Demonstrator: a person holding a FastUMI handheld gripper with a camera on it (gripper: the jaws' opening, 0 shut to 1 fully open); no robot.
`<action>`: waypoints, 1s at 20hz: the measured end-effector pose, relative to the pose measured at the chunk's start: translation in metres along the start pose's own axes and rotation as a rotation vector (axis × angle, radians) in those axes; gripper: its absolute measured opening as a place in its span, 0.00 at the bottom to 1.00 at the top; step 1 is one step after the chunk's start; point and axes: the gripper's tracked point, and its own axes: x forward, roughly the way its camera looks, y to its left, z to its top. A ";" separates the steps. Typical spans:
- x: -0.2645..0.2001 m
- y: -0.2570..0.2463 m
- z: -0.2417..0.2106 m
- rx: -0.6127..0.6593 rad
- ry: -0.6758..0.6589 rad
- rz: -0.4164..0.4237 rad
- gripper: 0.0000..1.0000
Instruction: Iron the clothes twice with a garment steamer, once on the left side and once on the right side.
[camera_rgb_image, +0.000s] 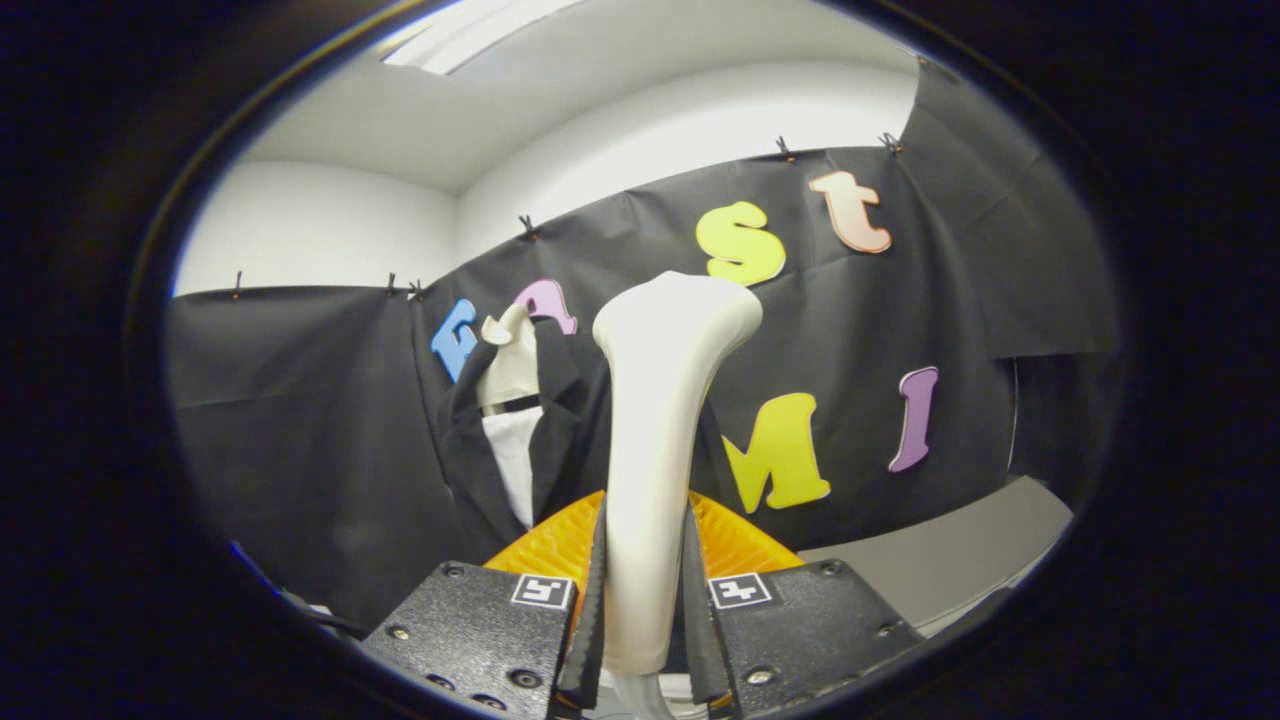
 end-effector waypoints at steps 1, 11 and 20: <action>0.007 0.011 -0.002 -0.008 0.005 0.008 0.36; 0.060 0.058 -0.039 -0.038 0.109 0.029 0.37; 0.075 0.058 -0.074 -0.026 0.196 0.016 0.36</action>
